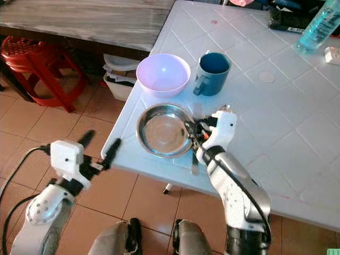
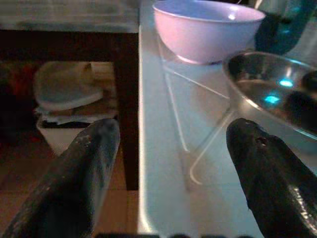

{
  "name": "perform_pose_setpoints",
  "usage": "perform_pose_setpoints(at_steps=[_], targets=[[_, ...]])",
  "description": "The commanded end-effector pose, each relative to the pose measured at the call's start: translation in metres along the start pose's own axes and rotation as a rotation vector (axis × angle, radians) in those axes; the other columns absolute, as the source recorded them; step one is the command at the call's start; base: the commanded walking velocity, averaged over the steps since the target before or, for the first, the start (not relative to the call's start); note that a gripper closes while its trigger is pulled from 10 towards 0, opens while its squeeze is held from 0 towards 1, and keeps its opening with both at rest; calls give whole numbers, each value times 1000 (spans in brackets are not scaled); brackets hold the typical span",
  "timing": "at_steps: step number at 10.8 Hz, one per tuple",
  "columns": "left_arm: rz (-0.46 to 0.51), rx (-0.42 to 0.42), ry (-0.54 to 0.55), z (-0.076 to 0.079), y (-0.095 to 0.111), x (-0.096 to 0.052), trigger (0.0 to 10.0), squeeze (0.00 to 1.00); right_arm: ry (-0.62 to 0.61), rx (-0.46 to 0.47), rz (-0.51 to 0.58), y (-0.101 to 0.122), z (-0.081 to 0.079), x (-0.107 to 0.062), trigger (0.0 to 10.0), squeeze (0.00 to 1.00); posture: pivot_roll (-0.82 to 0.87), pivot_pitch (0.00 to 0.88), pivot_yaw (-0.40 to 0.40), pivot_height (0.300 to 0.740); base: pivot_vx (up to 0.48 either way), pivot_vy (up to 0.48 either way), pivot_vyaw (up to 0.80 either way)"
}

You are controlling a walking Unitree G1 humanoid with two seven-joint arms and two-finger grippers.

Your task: Setting the table

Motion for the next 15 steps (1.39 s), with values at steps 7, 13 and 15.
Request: perform_pose_setpoints(at_steps=[7,13,15], targets=[[-5,9,4,0,-1,2,10000,0,16,82,-6,-10,-6,-5,0,0,-34,208,25,740,0,0,0],[-82,29,227,-23,-14,-4,10000,0,61,124,132,1,-22,-9,0,0,-27,198,48,740,0,0,0],[-77,23,235,-22,-14,3,10000,0,43,124,124,-7,-18,-8,0,0,-26,181,48,740,0,480,0]])
Point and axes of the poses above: a point about 5 cm out from each wrist's last joint towards the gripper, its own x axis pointing out of the wrist towards the gripper, its own y axis along the axis of the wrist's last joint, z = x × y, the point moved 2 cm from there along x, pointing out of the wrist towards the gripper, and after that the axes turned 3 degrees about -x, right-handed, at the moved point
